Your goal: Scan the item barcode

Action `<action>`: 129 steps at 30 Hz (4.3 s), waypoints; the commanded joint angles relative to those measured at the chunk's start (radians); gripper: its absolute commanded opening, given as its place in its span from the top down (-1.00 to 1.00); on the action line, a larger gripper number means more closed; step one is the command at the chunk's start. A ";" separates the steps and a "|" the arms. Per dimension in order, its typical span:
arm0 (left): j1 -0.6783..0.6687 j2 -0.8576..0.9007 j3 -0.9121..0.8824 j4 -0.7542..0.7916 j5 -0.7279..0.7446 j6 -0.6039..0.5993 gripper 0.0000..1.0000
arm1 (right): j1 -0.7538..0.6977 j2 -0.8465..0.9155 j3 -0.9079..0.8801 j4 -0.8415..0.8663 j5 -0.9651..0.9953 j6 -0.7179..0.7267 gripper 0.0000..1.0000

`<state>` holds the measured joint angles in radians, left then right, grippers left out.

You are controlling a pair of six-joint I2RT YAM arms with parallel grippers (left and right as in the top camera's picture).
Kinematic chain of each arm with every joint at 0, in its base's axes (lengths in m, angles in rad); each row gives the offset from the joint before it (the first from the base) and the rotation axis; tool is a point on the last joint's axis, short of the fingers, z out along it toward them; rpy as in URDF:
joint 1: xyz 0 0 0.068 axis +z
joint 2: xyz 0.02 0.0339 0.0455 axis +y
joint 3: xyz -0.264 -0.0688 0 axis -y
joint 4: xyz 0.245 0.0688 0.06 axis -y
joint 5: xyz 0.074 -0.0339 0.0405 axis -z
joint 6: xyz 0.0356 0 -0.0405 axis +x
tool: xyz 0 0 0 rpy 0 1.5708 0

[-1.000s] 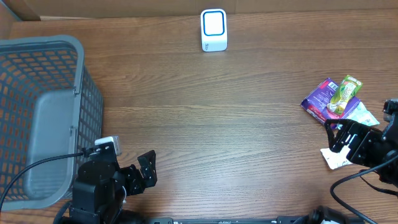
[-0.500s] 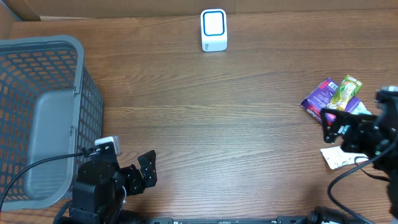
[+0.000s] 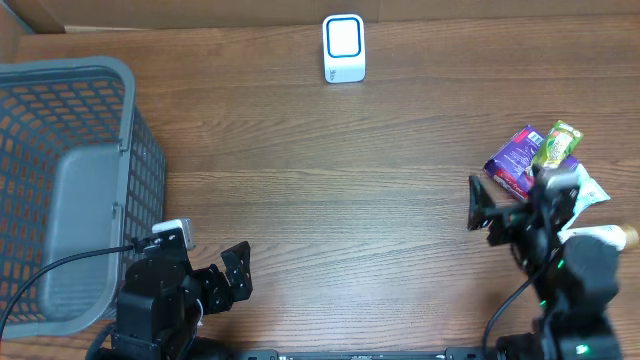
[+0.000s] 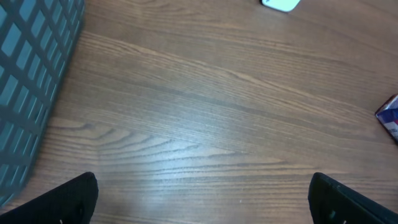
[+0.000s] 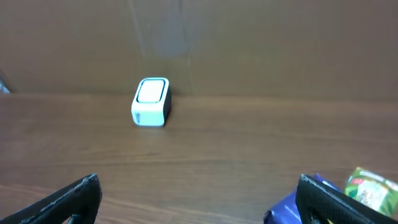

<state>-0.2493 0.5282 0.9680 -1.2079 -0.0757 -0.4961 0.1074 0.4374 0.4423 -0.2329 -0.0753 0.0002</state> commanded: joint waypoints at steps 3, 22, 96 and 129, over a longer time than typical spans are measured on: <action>0.000 -0.006 0.002 0.000 -0.010 0.002 -0.99 | 0.034 -0.173 -0.211 0.139 0.109 -0.001 -1.00; 0.000 -0.006 0.002 0.000 -0.010 0.002 -0.99 | 0.038 -0.435 -0.434 0.156 0.137 -0.001 -1.00; 0.298 -0.525 -0.965 1.181 0.077 0.689 -0.99 | 0.037 -0.435 -0.434 0.156 0.134 -0.001 -1.00; 0.294 -0.524 -0.963 1.131 0.077 0.683 -0.99 | 0.037 -0.435 -0.434 0.156 0.134 -0.001 -1.00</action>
<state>0.0414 0.0154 0.0097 -0.0799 -0.0109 0.1692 0.1390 0.0135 0.0185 -0.0807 0.0528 -0.0002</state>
